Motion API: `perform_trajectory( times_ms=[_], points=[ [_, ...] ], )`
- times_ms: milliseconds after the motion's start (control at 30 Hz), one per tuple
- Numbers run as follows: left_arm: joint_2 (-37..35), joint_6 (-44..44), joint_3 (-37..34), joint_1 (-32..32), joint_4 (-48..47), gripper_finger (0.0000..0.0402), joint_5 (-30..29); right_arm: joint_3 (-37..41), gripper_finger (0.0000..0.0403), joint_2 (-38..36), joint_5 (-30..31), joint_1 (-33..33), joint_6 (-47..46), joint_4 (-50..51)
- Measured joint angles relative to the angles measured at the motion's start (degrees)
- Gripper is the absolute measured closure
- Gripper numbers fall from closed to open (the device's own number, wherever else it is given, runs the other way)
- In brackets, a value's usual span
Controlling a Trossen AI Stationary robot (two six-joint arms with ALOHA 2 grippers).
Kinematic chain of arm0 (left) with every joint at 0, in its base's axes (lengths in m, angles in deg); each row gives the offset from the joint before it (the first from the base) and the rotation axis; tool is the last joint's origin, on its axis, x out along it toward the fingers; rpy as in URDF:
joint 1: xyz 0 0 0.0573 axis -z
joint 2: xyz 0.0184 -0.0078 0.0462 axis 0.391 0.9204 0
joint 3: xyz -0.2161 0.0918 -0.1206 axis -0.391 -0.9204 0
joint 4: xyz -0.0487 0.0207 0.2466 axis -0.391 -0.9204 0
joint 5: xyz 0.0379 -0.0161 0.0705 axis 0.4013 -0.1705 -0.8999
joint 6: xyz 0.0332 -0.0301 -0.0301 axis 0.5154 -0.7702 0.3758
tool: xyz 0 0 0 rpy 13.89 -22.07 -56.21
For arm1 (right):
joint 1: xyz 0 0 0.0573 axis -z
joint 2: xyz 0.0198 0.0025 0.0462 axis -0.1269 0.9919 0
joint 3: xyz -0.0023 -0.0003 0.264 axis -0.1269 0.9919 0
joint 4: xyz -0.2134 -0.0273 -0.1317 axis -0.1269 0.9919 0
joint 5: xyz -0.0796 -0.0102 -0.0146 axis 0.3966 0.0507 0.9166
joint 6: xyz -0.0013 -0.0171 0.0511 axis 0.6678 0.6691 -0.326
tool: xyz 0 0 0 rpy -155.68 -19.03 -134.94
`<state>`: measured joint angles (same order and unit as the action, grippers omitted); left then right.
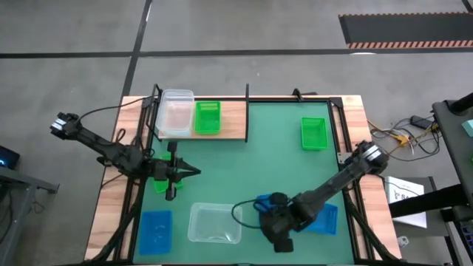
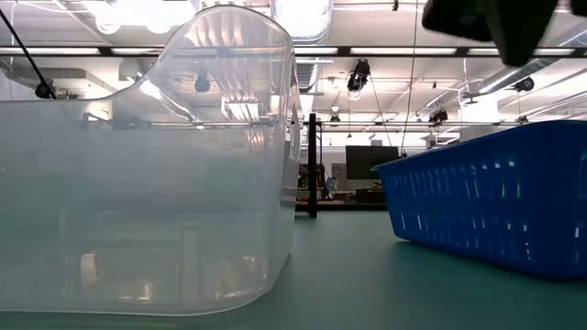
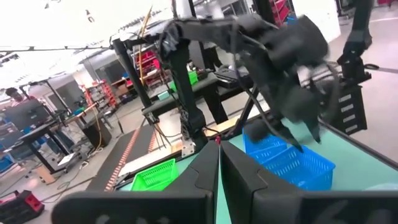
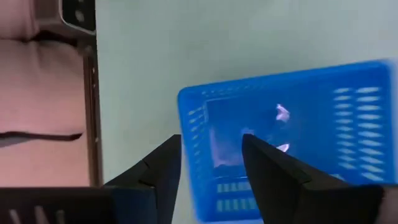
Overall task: Stack baskets on shelf by color
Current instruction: Put the middle blue bin on the shelf
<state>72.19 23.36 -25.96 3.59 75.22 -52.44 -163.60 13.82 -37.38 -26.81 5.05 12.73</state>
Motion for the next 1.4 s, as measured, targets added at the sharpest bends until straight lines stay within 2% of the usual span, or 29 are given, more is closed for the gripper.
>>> perform_trajectory(
  times_ms=[167, 300, 500, 633, 800, 867, 1133, 1400],
  points=[
    [-1.0, 0.0, 0.0, 0.0, -0.1, 0.0401, 0.0, -2.6, 0.0213, 5.4, -5.2, -1.4, -0.2, 0.7],
    [-1.8, 0.0, 0.0, 0.0, 0.0, 0.0401, 0.0, -4.3, 0.0210, 8.4, -4.6, -1.3, -1.6, 3.5],
    [-2.5, 1.4, 0.0, 0.0, 0.1, 0.0401, 0.0, -4.5, 0.0227, 11.6, -3.6, -1.3, -1.6, 3.8],
    [-2.9, 1.6, -0.1, 0.0, 0.2, 0.0401, 0.0, -4.4, 0.0271, 12.1, -3.5, -1.3, -1.5, 3.4],
    [-4.0, 3.5, -1.1, 0.0, 0.9, 0.0401, 0.0, -4.7, 0.0371, 10.8, -3.3, -1.3, -1.6, 2.7],
    [-5.0, 3.4, -2.2, 0.0, 3.4, 0.0401, 0.0, -5.9, 0.0385, 10.2, -2.7, -1.3, -1.7, 2.9],
    [-10.5, 4.0, -6.3, 0.0, 6.6, 0.0401, 0.1, -16.8, 0.0393, 8.9, 5.8, 0.2, 0.3, 8.3],
    [-14.2, 3.8, -7.6, 0.0, 6.8, 0.0401, 0.5, -31.2, 0.0394, 8.8, 18.0, 4.4, 17.8, 10.1]
  ],
)
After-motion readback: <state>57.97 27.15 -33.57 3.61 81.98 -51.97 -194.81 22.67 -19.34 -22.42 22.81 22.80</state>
